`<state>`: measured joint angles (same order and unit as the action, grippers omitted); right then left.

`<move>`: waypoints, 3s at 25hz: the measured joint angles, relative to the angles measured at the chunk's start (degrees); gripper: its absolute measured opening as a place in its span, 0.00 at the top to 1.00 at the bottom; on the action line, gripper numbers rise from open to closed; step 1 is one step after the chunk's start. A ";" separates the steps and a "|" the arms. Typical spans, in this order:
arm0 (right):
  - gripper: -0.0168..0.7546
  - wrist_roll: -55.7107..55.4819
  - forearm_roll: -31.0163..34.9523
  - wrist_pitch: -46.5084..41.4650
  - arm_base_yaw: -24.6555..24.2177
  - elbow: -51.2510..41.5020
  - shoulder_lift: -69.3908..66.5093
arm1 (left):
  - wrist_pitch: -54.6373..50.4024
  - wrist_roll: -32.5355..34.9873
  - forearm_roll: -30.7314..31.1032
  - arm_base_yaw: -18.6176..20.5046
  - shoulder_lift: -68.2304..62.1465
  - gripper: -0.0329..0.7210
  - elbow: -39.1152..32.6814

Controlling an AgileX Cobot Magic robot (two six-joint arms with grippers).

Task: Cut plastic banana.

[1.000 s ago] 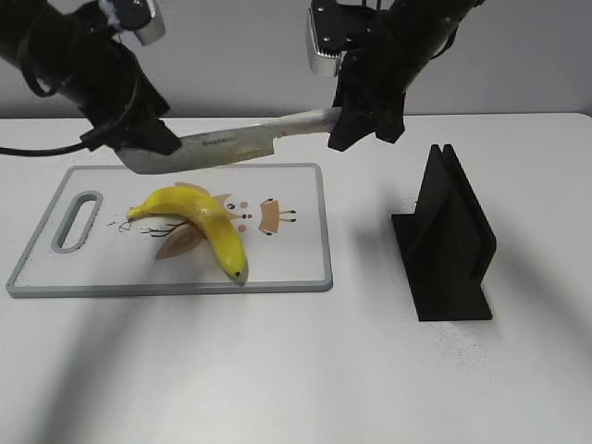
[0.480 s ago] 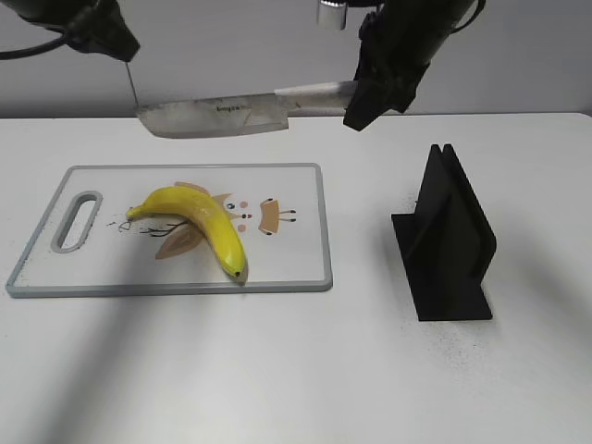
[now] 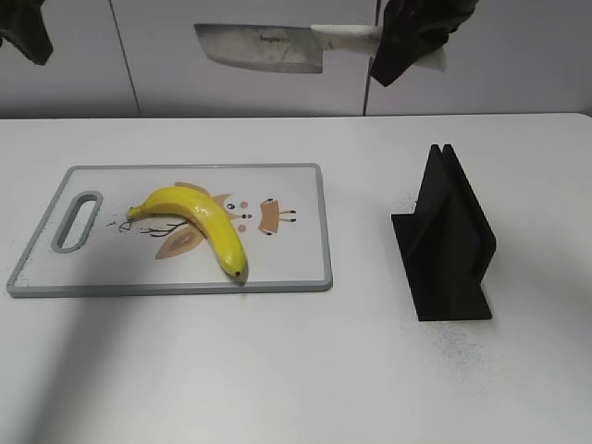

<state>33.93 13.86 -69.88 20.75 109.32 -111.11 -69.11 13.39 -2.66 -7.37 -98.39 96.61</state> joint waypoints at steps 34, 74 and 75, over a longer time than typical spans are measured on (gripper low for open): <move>0.77 -31.85 -2.74 13.26 0.00 -53.32 46.52 | -0.92 -5.21 -0.52 2.25 56.89 0.19 -47.42; 0.77 -50.42 -10.93 31.13 0.00 -71.54 52.70 | 6.93 -5.21 -0.76 2.25 98.71 0.19 -69.79; 0.77 -50.42 -11.25 31.98 0.00 -71.54 51.77 | 6.94 -5.21 -0.76 2.25 98.71 0.19 -69.79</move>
<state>-16.49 2.61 -37.90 20.75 37.78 -59.33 -62.17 8.18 -3.42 -5.12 0.32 26.82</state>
